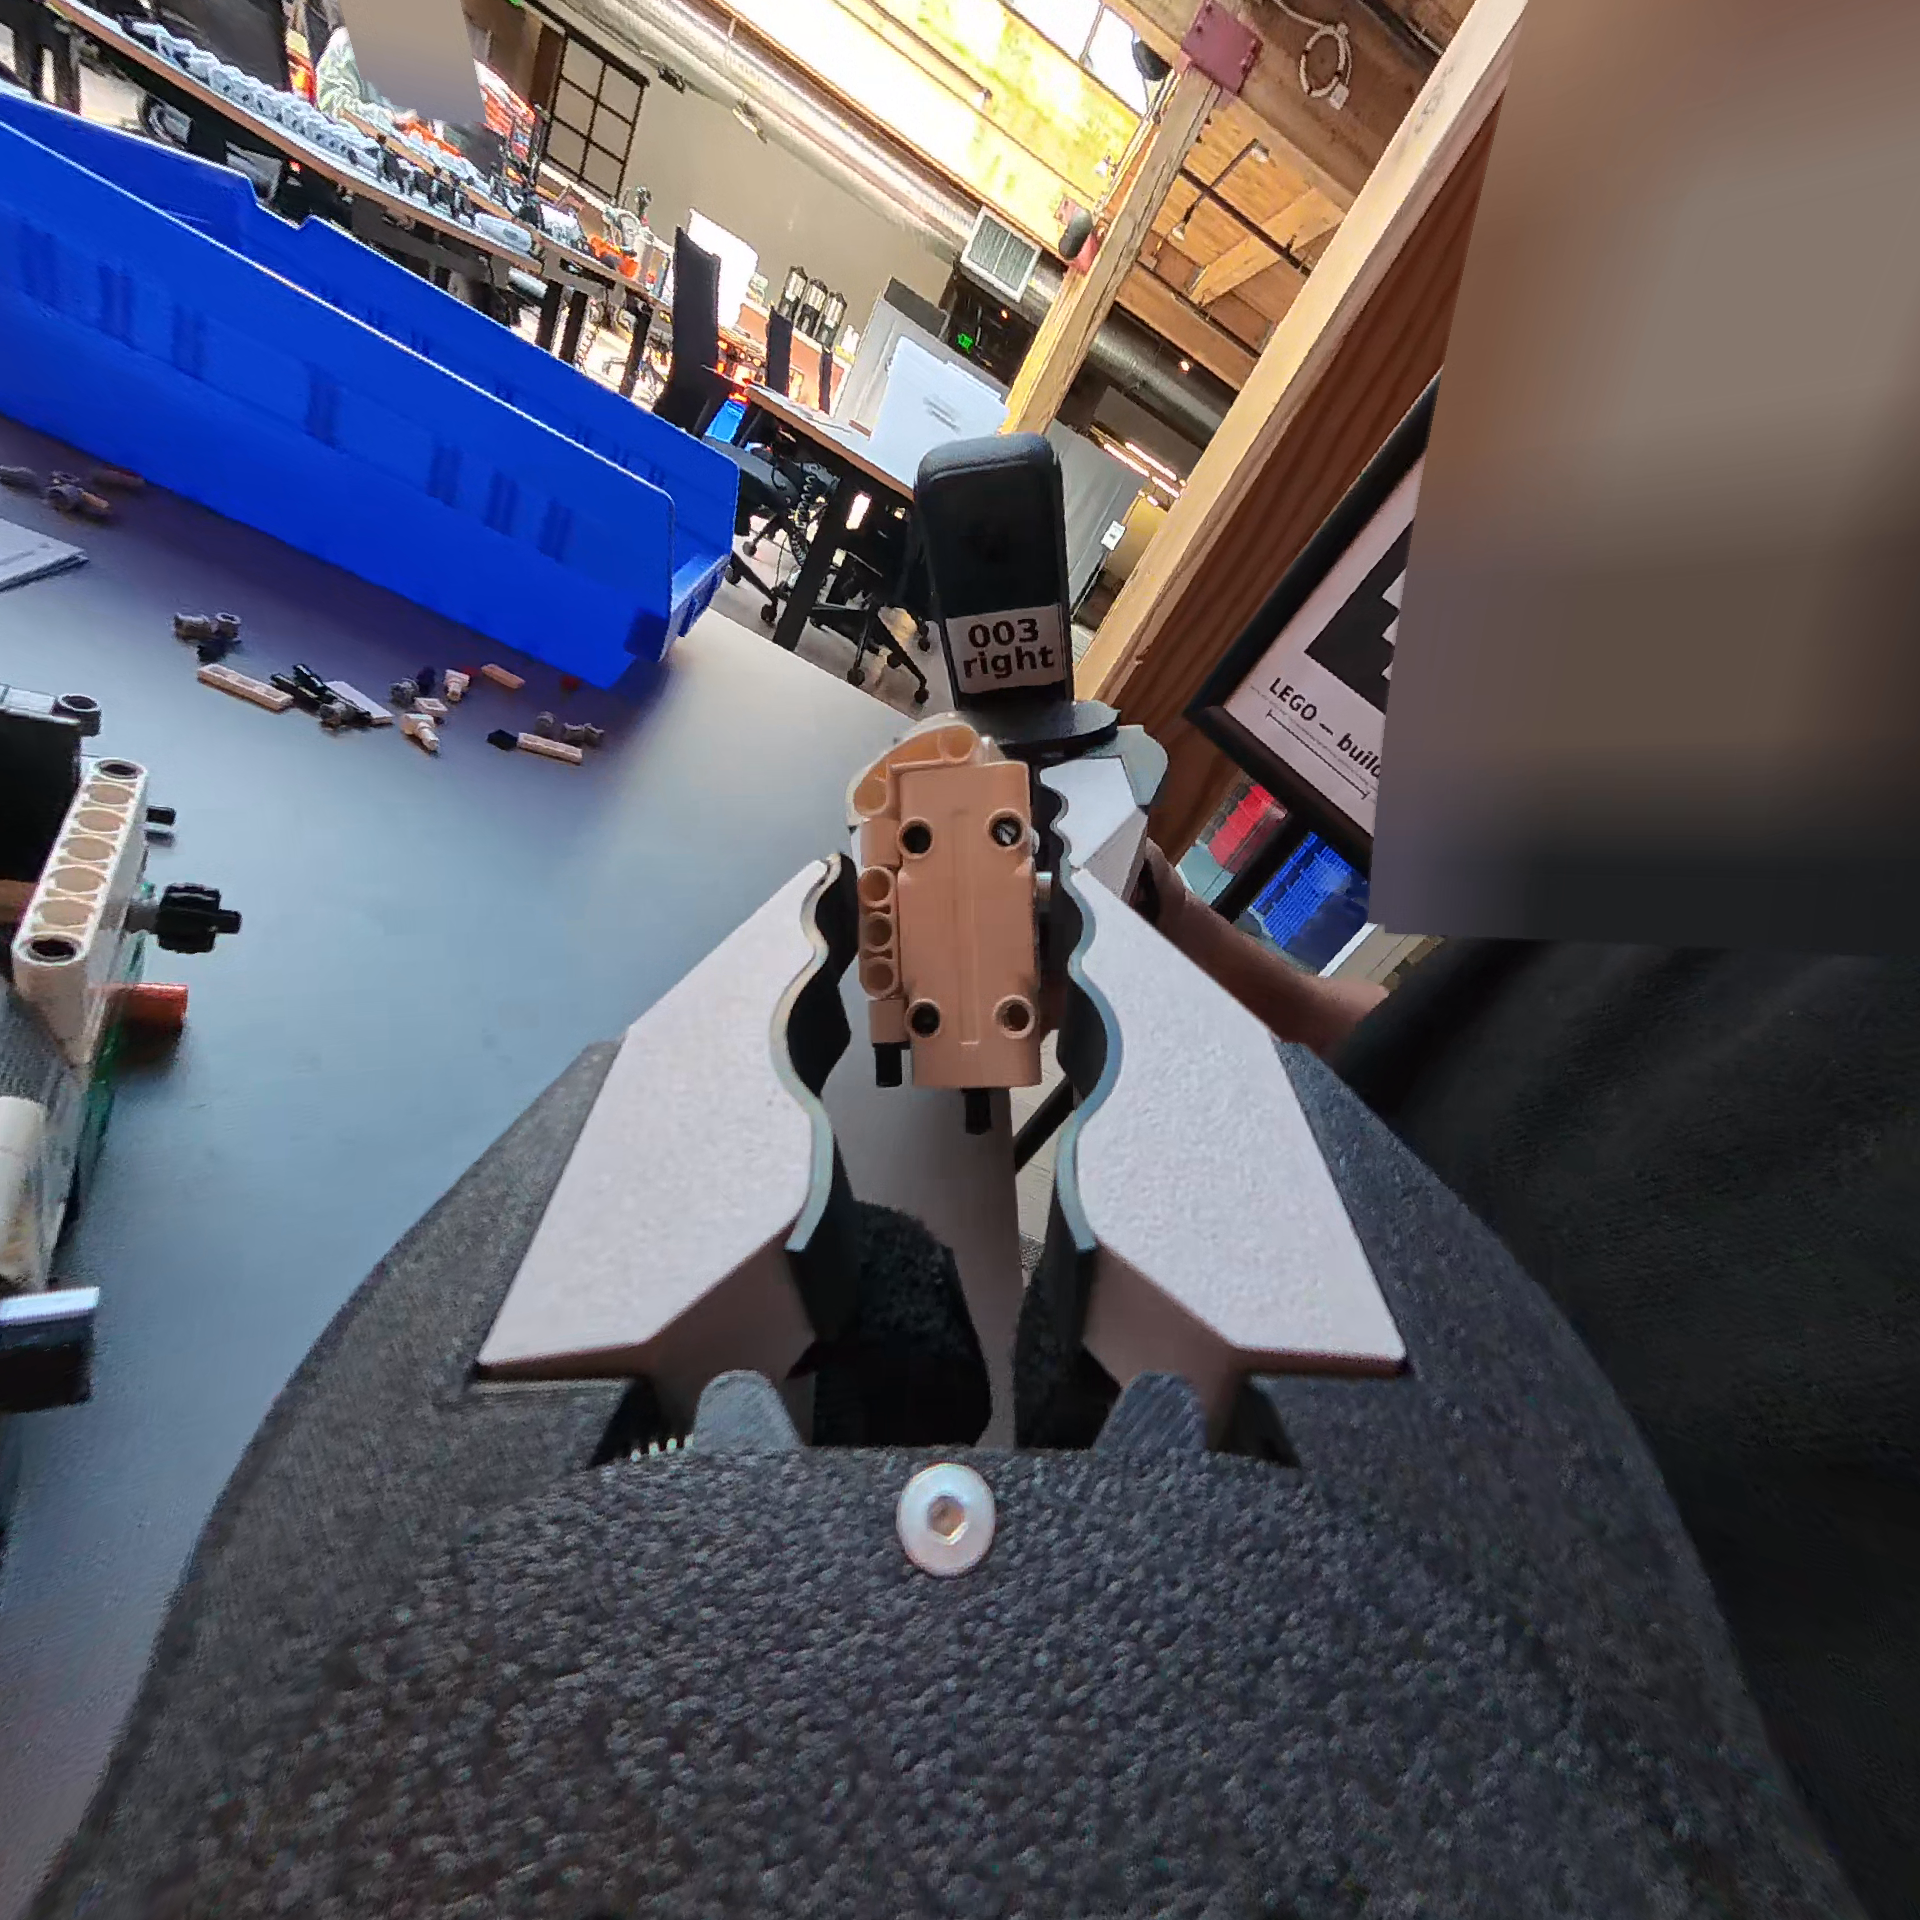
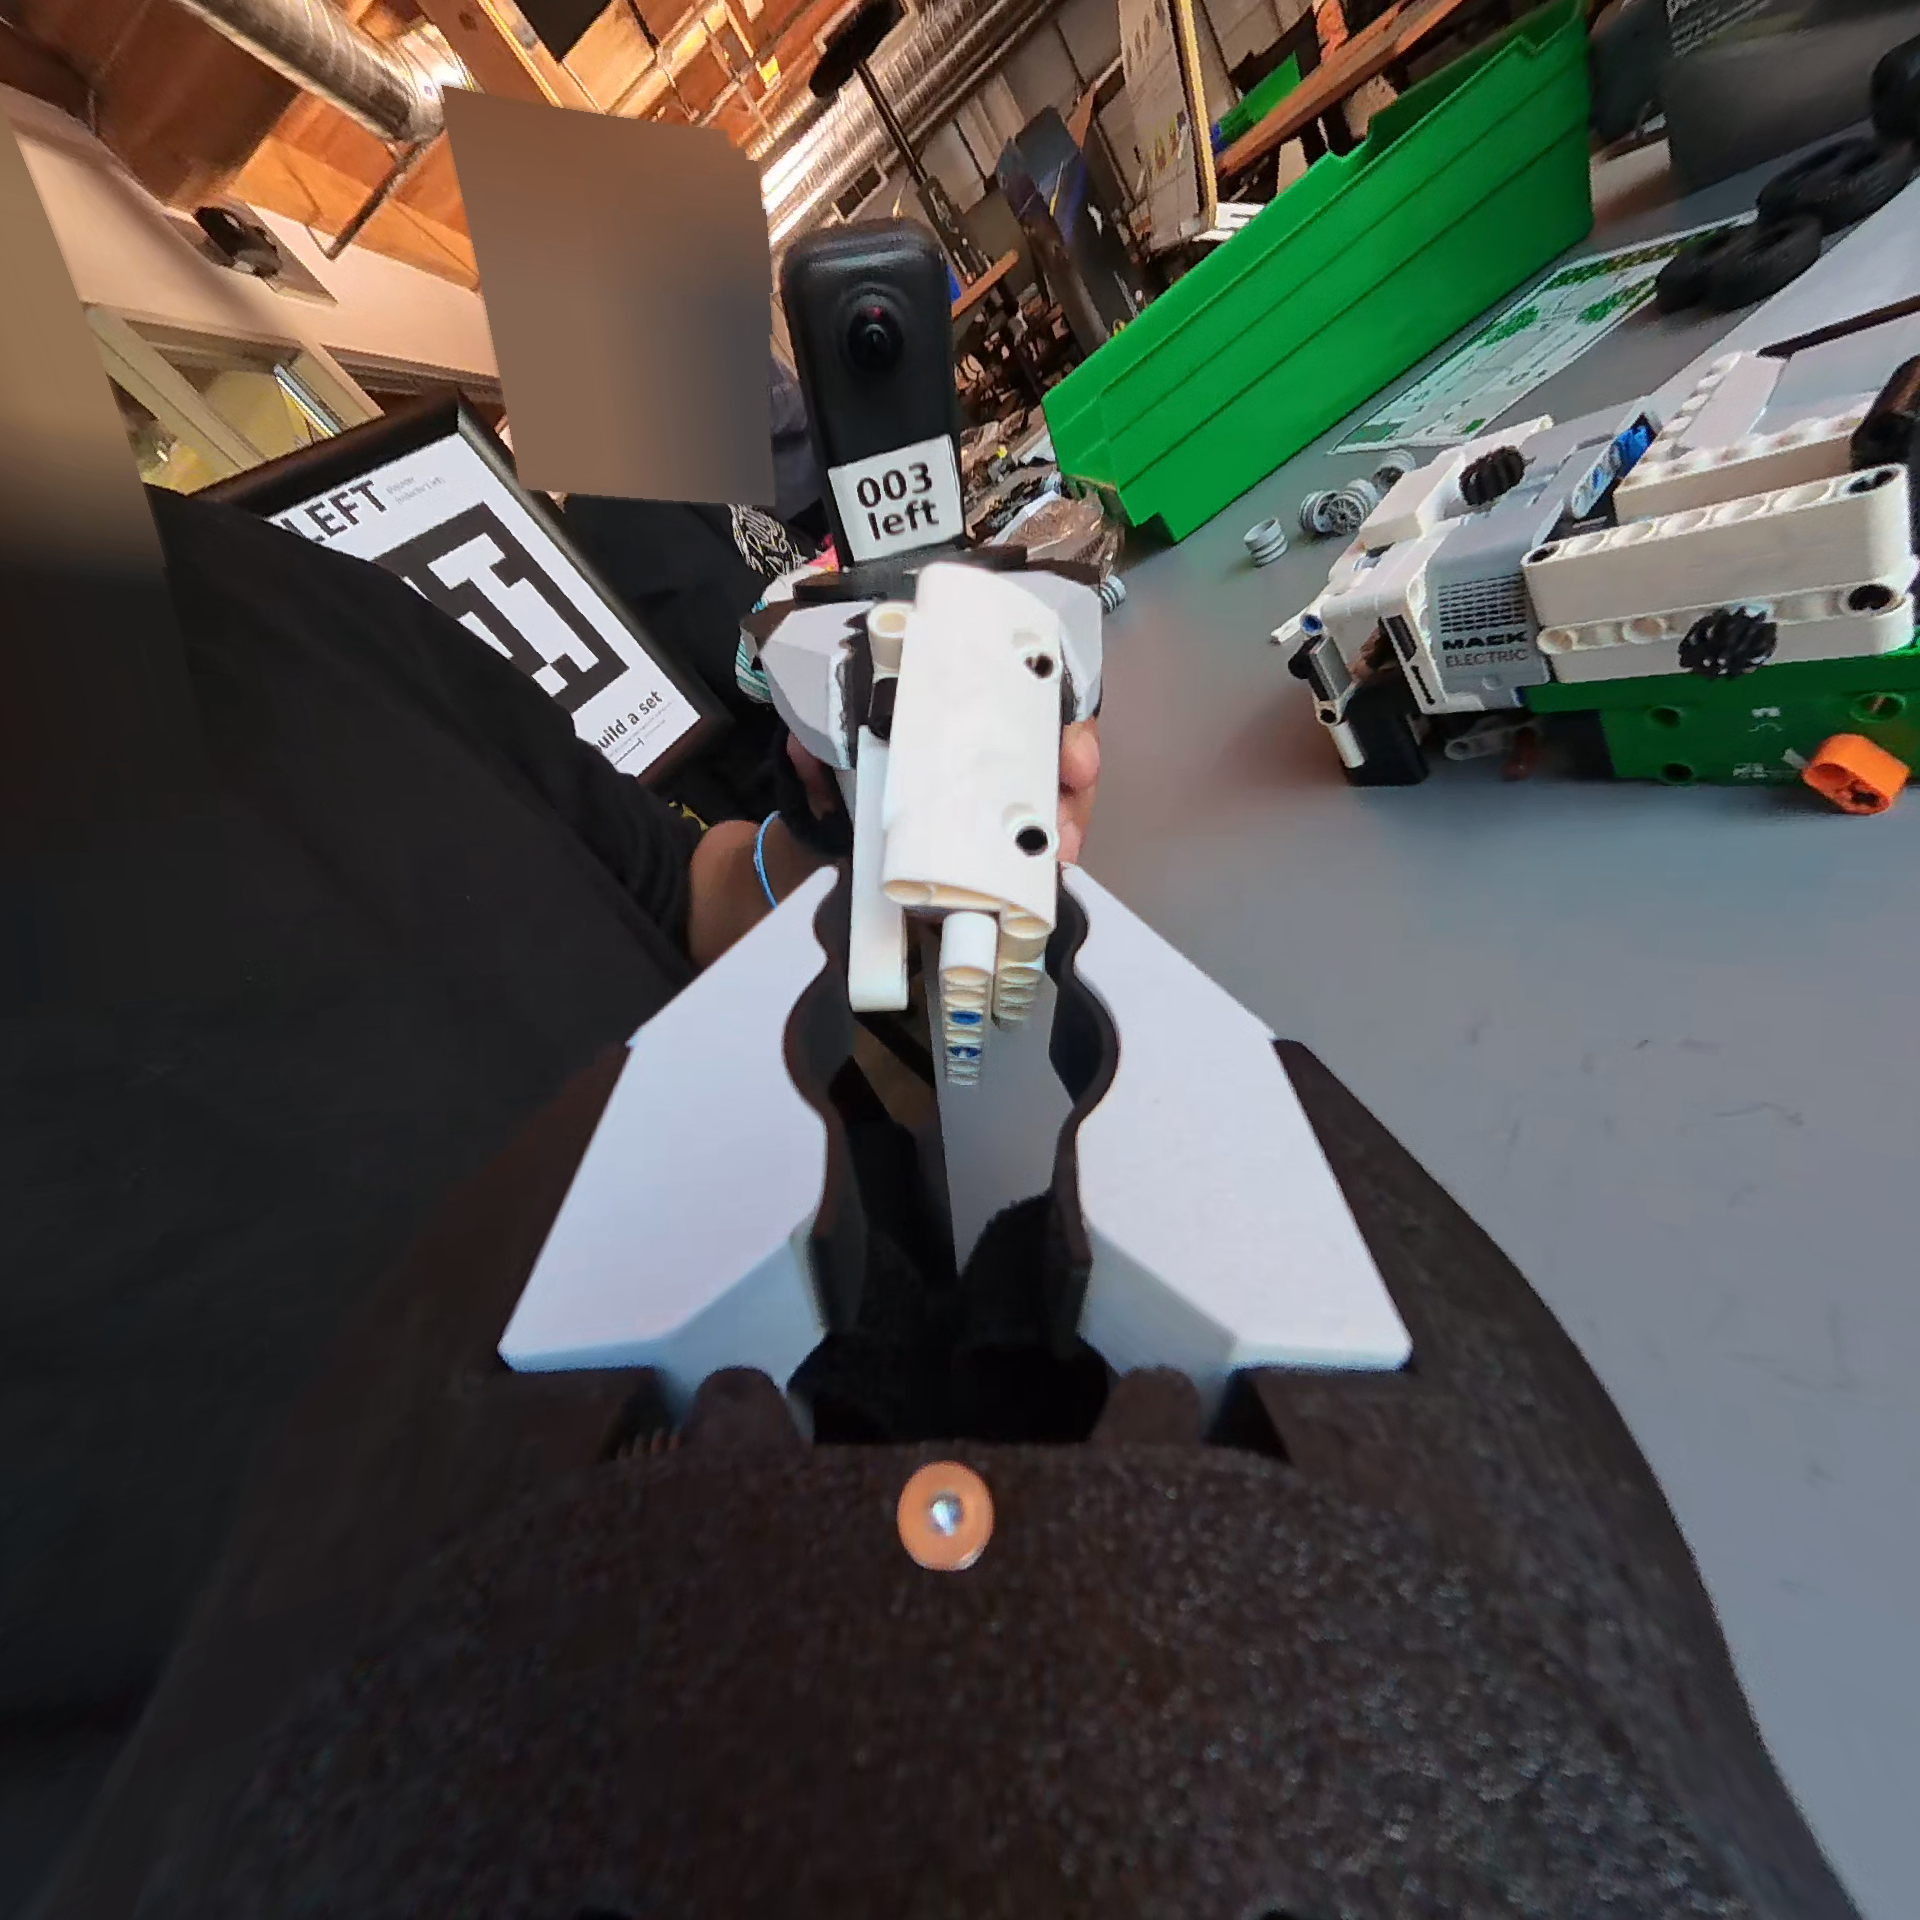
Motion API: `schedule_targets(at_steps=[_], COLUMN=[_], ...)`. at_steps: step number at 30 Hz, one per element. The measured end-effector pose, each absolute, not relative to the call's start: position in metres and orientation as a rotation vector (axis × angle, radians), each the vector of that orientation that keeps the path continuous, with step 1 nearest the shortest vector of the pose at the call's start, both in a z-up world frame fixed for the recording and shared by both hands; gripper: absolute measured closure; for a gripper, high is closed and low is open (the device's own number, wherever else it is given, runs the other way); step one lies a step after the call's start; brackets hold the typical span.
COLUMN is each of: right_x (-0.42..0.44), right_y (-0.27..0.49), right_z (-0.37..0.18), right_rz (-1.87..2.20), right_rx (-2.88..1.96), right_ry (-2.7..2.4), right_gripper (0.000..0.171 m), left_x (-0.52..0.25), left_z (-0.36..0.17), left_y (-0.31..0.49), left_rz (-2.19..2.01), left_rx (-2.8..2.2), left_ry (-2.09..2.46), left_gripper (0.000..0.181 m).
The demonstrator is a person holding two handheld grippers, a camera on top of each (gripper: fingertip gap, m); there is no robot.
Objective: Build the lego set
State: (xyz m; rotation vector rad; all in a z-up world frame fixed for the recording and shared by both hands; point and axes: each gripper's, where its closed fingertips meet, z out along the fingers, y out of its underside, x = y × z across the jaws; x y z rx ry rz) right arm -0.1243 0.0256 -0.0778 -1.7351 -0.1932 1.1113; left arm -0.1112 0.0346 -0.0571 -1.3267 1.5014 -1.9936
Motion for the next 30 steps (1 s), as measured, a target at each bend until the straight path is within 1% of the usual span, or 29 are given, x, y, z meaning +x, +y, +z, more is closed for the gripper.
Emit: schedule_targets(at_steps=[3, 12, 19, 21, 23, 26, 30], right_x=[-0.122, -0.125, -0.122, -0.118, -0.112, -0.108, -0.115], right_y=[0.025, 0.023, 0.027, 0.03, 0.032, 0.033, 0.036], right_z=[-0.08, -0.08, -0.084, -0.085, -0.085, -0.08, -0.095], right_rz=[1.08, 1.072, 1.089, 1.02, 0.97, 0.903, 0.847], right_rx=[-1.763, -1.806, -1.876, -1.879, -1.893, -1.885, -1.972], right_ry=[-0.213, -0.239, -0.207, -0.212, -0.207, -0.241, -0.323], right_gripper=[0.136, 0.137, 0.136, 0.136, 0.131, 0.127, 0.122], left_x=[-0.111, -0.111, -0.109, -0.107, -0.107, -0.107, -0.106], left_z=[-0.06, -0.056, -0.063, -0.067, -0.07, -0.071, -0.076], left_y=[0.034, 0.034, 0.04, 0.04, 0.043, 0.044, 0.04], left_rz=[-1.973, -2.03, -2.075, -2.051, -2.016, -1.986, -1.963], left_rx=[-1.32, -1.317, -1.387, -1.405, -1.417, -1.412, -1.42], left_ry=[1.533, 1.39, 1.365, 1.372, 1.381, 1.399, 1.439], left_gripper=[0.148, 0.149, 0.149, 0.149, 0.149, 0.149, 0.149])
